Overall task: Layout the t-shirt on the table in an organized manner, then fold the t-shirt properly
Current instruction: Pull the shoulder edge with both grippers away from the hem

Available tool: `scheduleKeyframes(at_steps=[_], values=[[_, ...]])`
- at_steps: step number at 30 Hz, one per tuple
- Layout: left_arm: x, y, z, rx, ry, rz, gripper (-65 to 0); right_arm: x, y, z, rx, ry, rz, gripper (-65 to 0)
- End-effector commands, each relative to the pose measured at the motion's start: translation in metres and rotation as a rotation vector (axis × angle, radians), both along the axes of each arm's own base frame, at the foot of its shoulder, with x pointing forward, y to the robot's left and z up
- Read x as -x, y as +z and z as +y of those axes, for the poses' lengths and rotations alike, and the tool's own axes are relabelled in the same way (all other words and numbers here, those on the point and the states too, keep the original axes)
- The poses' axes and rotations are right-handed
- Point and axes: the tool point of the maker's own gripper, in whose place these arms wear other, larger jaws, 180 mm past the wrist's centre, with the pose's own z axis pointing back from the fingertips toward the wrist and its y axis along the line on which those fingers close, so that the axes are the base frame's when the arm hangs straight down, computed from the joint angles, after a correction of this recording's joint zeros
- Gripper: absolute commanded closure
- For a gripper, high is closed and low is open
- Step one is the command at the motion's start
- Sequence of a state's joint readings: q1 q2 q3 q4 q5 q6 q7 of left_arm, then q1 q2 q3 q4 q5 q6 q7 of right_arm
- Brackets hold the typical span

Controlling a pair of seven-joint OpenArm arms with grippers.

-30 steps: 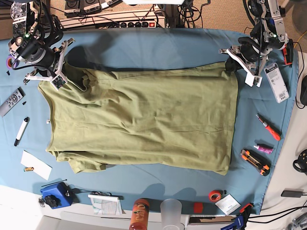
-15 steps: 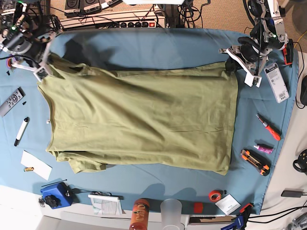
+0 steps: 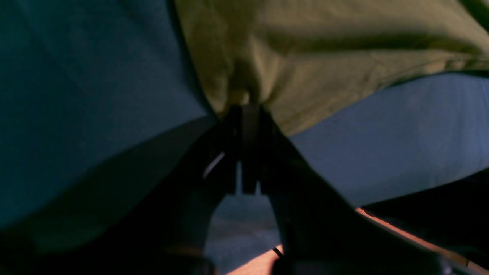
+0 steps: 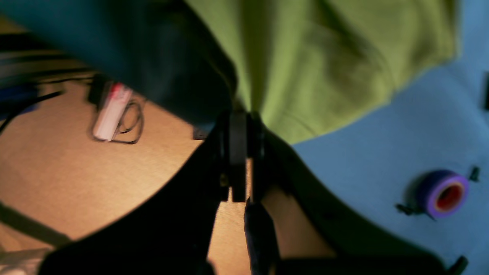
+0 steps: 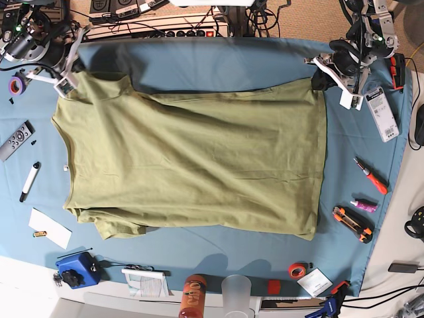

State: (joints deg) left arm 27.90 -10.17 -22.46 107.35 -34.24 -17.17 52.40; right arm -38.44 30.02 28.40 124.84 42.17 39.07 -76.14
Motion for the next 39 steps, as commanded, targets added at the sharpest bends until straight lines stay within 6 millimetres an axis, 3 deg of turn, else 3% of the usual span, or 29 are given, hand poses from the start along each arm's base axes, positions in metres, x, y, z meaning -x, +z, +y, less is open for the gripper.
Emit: scheduleKeyframes(at_steps=[1,8,14,19,25,29,35,39], values=[[0.041,-0.023,0.008,-0.076,-0.047,0.196,0.0,0.0,0.005,-0.003,0.016,0.017,-0.005,0.0],[0.039,-0.012,0.042,-0.13,0.027,0.179,0.0,-0.003,0.01,-0.011,0.03,-0.01,-0.025,0.0],[0.047,-0.005,0.051,-0.086,0.032,0.176,0.0,-0.003,0.017,-0.028,0.063,-0.086,-0.041,0.0],[0.056,0.0,0.08,-0.123,0.108,0.174,0.0,0.011,0.015,-0.034,0.069,-0.118,-0.013,0.0],[0.051,0.01,0.073,-0.04,0.11,0.127,0.0,0.021,0.005,-0.02,0.012,-0.138,-0.006,0.0],[0.047,0.014,0.069,-0.004,0.112,0.105,0.0,0.014,0.008,-0.018,-0.004,-0.134,-0.04,0.0],[0.036,0.019,0.07,0.0,0.129,0.057,0.0,-0.022,0.024,-0.016,-0.034,-0.132,-0.177,0.0],[0.021,0.025,0.07,0.004,0.129,0.017,0.0,-0.045,0.024,-0.027,-0.071,-0.181,-0.236,0.0]])
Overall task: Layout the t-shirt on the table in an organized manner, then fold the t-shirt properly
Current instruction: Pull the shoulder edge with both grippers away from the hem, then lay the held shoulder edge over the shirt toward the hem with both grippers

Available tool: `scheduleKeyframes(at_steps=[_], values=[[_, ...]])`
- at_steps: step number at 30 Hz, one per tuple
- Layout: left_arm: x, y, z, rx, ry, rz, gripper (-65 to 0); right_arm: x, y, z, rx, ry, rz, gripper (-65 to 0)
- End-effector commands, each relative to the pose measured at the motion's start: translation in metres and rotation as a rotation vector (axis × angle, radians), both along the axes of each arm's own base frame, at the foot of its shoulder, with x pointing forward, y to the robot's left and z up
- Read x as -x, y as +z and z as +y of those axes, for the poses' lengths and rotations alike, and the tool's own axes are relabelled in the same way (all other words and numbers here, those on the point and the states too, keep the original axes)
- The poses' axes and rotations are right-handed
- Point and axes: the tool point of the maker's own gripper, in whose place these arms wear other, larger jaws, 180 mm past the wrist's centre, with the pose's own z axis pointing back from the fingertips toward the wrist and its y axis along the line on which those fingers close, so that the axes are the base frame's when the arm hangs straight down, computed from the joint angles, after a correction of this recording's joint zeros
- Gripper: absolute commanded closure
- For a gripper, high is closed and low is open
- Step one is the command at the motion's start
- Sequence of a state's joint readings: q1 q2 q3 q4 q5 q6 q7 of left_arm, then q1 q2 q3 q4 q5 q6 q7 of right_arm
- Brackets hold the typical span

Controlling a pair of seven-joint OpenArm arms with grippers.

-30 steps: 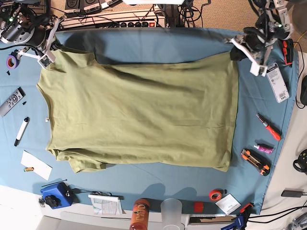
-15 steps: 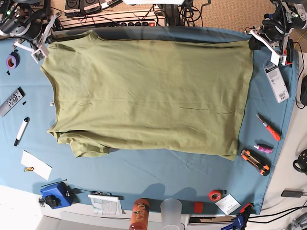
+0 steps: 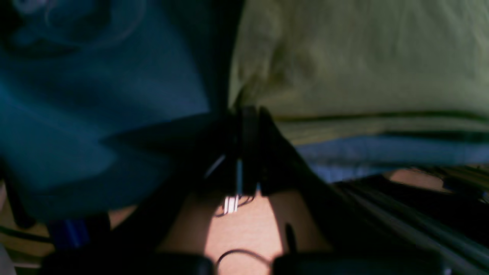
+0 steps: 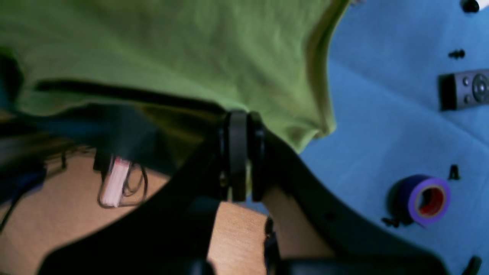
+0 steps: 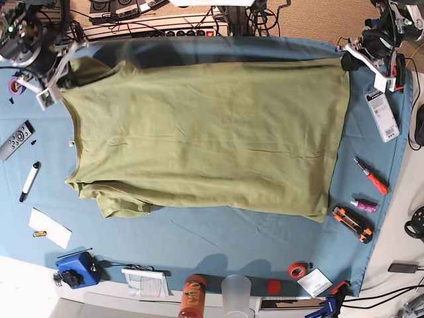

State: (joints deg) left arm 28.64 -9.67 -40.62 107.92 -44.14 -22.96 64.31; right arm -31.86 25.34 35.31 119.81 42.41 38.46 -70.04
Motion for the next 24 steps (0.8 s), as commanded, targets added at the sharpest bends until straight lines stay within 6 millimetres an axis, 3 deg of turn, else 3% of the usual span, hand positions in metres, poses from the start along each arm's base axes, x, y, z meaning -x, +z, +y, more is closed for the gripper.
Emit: scheduleKeyframes(at_steps=[1,6,13,18,21,24], values=[[-0.013,0.011,0.003,-0.01,-0.001,-0.052,0.0,-0.008,0.005,-0.008,0.004,-0.017,-0.03,0.0],[-0.041,0.024,0.004,-0.011,-0.001,-0.125,0.0,-0.025,-0.007,-0.024,-0.068,-0.07,-0.039,0.0],[-0.062,0.039,0.003,-0.019,-0.006,-0.193,0.0,-0.056,0.012,-0.018,-0.143,-0.068,-0.142,0.0],[-0.076,0.072,-0.002,-0.067,-0.034,-0.304,0.0,-0.074,0.026,-0.017,-0.146,-0.063,-0.202,0.0],[-0.083,0.088,-0.003,-0.085,-0.035,-0.369,0.0,-0.078,0.027,-0.013,-0.152,-0.049,-0.207,0.0],[-0.084,0.087,-0.006,-0.08,-0.051,-0.379,0.0,-0.078,0.02,-0.005,-0.149,-0.025,-0.189,0.0]])
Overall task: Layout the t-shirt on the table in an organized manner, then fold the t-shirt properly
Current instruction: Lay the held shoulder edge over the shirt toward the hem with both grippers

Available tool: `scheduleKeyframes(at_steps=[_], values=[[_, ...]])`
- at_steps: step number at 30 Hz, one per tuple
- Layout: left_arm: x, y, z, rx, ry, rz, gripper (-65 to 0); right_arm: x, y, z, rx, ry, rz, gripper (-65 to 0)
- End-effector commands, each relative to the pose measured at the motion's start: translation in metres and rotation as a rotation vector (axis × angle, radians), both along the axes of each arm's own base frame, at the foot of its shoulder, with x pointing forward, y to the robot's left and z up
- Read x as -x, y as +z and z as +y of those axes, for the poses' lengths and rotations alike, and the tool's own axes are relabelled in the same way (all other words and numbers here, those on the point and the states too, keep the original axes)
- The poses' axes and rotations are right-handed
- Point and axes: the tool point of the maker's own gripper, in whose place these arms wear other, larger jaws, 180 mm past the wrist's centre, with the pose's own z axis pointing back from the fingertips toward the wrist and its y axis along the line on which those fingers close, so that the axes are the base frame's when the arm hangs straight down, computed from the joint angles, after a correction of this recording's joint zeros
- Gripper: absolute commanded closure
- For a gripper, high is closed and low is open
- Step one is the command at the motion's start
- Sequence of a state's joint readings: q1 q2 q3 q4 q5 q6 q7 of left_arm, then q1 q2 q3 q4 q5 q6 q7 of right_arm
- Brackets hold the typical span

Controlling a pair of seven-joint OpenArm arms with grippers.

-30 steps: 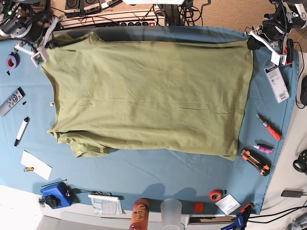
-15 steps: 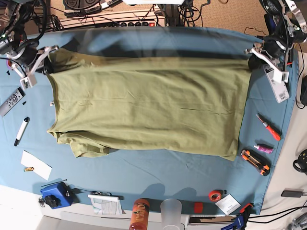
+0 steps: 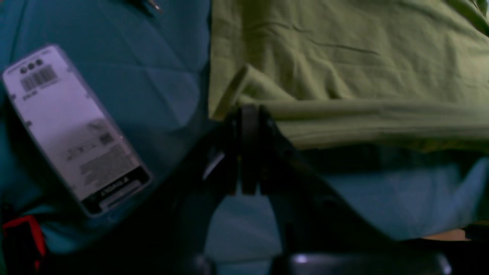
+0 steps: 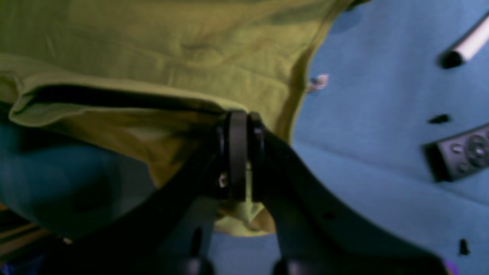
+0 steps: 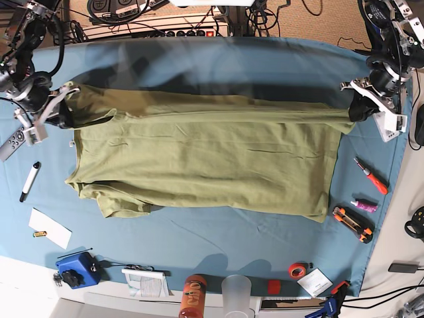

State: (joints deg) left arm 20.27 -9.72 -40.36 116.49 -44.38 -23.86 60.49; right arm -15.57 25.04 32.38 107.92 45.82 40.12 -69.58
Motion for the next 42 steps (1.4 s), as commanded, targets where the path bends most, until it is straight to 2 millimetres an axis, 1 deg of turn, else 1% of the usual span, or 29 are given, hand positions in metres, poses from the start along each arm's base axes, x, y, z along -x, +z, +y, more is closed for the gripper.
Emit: scheduleKeyframes(at_steps=[1,4,7,11,13,15,17,21,23,26,28,33,34,35,36,37,38,39,40,42], values=[[-0.006,0.009,-0.003,-0.001,-0.016,-0.041,0.0,-0.009,0.012,-0.001,0.016,0.014,-0.051,0.0],[-0.01,0.008,-0.018,0.019,-0.056,-0.052,0.0,-0.015,0.007,0.005,0.031,0.033,-0.071,0.0],[-0.021,0.013,-0.033,0.022,-0.09,-0.094,0.0,-0.02,-0.001,0.007,0.048,0.043,-0.061,0.0],[-0.042,0.012,-0.047,-0.088,-0.139,-0.113,0.0,-0.034,-0.013,0.001,0.018,0.017,-0.049,0.0],[-0.053,0.011,-0.05,-0.147,-0.129,-0.115,0.0,-0.043,-0.02,-0.004,-0.015,-0.008,-0.036,0.0],[-0.062,0.006,-0.045,-0.217,-0.091,-0.099,0.0,-0.051,-0.028,-0.009,-0.046,-0.033,-0.02,0.0],[-0.068,0.003,-0.033,-0.279,-0.026,-0.077,0.0,-0.058,-0.034,-0.015,-0.075,-0.059,-0.011,0.0],[-0.071,-0.003,-0.011,-0.35,0.064,-0.045,0.0,-0.07,-0.041,-0.023,-0.121,-0.102,-0.002,0.0],[-0.072,-0.009,-0.01,-0.346,0.067,-0.038,0.0,-0.074,-0.043,-0.026,-0.138,-0.116,0.001,0.0],[-0.069,-0.023,-0.017,-0.314,0.026,-0.009,0.0,-0.075,-0.047,-0.027,-0.152,-0.127,0.006,0.0],[-0.07,-0.029,-0.018,-0.3,0.019,-0.009,0.0,-0.076,-0.046,-0.027,-0.153,-0.127,0.002,0.0],[-0.072,-0.032,-0.014,-0.291,0.048,-0.016,0.0,-0.076,-0.046,-0.027,-0.152,-0.127,0.002,0.0],[-0.072,-0.032,-0.014,-0.292,0.047,-0.015,-1.1,-0.074,-0.047,-0.028,-0.15,-0.127,0.011,0.0],[-0.072,-0.032,-0.014,-0.292,0.047,-0.015,-7.9,-0.073,-0.048,-0.028,-0.148,-0.126,0.02,0.0],[-0.072,-0.032,-0.014,-0.292,0.047,-0.015,-15.4,-0.073,-0.049,-0.028,-0.148,-0.126,0.022,-1.5],[-0.072,-0.032,-0.014,-0.292,0.047,-0.015,-22.1,-0.074,-0.048,-0.027,-0.153,-0.126,0.018,-6.6],[-0.073,-0.032,-0.014,-0.291,0.052,-0.016,-27.4,-0.075,-0.046,-0.026,-0.163,-0.124,0.01,-11.2],[-0.073,-0.031,-0.012,-0.29,0.061,-0.016,-30.5,-0.077,-0.043,-0.024,-0.175,-0.122,0.0,-15.2],[-0.074,-0.031,-0.01,-0.288,0.081,-0.011,-31.1,-0.08,-0.04,-0.023,-0.186,-0.12,-0.012,-17.6],[-0.076,-0.028,-0.004,-0.282,0.124,0.008,-31.1,-0.088,-0.031,-0.021,-0.209,-0.117,-0.043,-17.9]])
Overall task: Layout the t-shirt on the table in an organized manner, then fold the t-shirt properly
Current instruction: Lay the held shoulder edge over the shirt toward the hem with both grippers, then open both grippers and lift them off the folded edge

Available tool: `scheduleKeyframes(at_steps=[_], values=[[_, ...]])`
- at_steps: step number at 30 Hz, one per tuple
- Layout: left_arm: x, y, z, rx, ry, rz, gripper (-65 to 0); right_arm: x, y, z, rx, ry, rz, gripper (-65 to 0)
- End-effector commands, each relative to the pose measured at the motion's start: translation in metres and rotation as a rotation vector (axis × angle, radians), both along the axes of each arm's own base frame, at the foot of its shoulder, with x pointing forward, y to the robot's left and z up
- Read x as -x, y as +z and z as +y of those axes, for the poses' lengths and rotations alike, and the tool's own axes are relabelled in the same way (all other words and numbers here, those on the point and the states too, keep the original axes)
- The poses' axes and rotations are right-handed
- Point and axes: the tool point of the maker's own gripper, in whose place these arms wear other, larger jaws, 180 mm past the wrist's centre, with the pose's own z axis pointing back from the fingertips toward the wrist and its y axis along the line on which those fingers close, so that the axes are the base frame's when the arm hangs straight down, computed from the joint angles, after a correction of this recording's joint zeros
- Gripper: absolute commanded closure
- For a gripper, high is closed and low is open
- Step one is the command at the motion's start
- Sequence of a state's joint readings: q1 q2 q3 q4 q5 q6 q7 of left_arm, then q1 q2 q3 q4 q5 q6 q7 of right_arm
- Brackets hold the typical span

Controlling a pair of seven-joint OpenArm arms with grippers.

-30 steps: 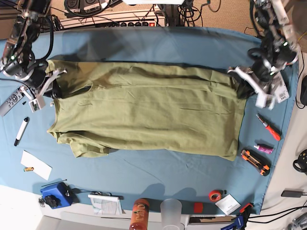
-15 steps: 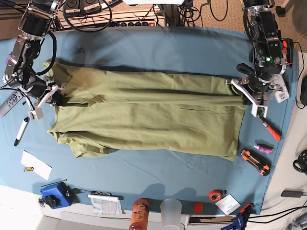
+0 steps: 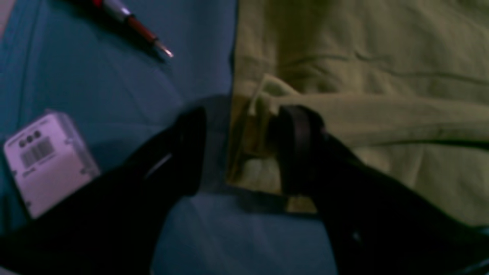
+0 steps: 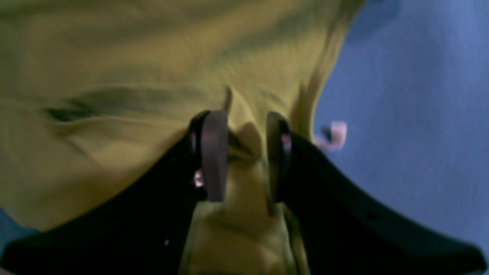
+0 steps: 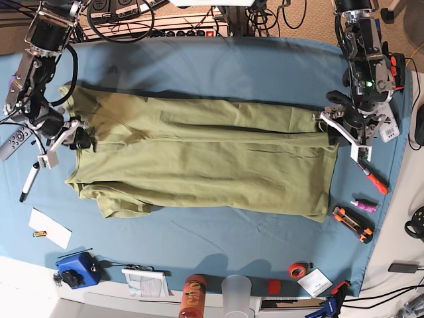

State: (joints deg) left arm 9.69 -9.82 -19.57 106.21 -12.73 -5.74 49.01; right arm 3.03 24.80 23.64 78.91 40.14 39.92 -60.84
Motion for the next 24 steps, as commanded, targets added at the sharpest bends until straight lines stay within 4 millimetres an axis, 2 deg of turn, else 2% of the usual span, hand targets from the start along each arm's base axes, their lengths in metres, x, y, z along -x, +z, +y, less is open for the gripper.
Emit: scheduleKeyframes(at_steps=[1,6,11,15,18,24], values=[[-0.011,0.018,0.004,-0.013,0.01,-0.054,-31.1,-0.017,0.027,-0.007,0.003,-0.005,-0.085,-17.9],[-0.009,0.039,-0.001,-0.03,-0.007,-0.05,-31.1,-0.035,0.061,-0.013,-0.055,-0.03,-0.159,-17.8],[0.015,0.048,-0.006,-0.051,-0.028,-0.047,-31.1,-0.03,0.088,-0.037,-0.1,-0.109,-0.236,-17.8],[0.034,0.032,-0.024,0.026,-0.093,-0.008,-31.1,-0.016,0.088,-0.057,-0.094,-0.163,-0.205,-17.8],[0.038,0.024,-0.039,0.097,-0.131,-0.011,-31.1,-0.004,0.087,-0.066,-0.12,-0.193,-0.207,-17.8],[0.039,-0.001,-0.038,0.135,-0.106,0.018,-31.1,0.034,0.074,-0.09,-0.141,-0.284,-0.182,-17.8]])
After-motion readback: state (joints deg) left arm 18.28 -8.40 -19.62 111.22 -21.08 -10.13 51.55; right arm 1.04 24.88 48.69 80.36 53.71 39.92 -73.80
